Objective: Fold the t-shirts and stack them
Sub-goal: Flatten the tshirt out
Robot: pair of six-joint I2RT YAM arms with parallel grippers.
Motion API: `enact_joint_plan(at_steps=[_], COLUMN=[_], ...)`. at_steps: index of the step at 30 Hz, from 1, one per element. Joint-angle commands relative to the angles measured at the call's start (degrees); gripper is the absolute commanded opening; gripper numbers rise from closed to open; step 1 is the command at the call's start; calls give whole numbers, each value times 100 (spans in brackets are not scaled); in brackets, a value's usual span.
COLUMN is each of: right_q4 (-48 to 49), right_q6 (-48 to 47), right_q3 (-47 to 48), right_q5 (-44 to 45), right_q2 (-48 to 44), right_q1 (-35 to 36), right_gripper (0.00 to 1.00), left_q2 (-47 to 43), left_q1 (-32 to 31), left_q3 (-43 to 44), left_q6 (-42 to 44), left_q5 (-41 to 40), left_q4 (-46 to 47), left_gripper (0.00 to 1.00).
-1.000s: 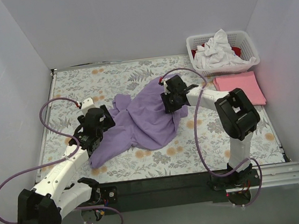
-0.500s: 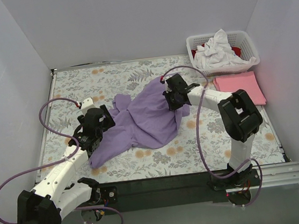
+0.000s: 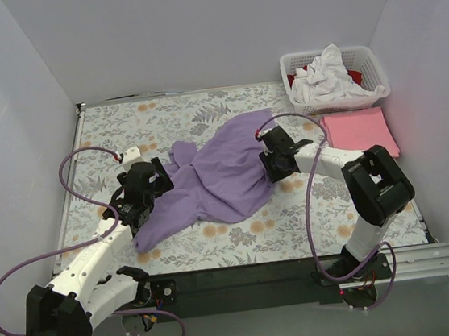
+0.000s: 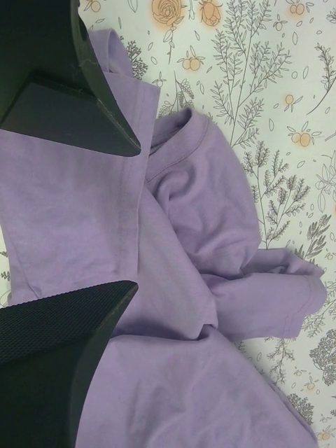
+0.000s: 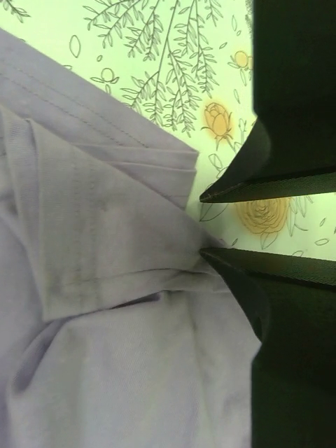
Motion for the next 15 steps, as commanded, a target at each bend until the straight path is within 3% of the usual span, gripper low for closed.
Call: enact_joint_plan(at_steps=[1, 9, 15], right_q4=[47, -155, -15], right_q6=[7, 147, 103], right_q3=[-168, -555, -143], right_q5=[350, 616, 228], right_q2=[-221, -836, -935], right_q1=[-6, -261, -77], right_gripper=[38, 40, 52], left_q2=[-32, -41, 64], left_q1=[30, 30, 21], left_q3=[1, 1, 36], left_q6=[45, 45, 62], left_q5=[27, 71, 98], left_q4=[36, 44, 35], left_gripper=[71, 71, 71])
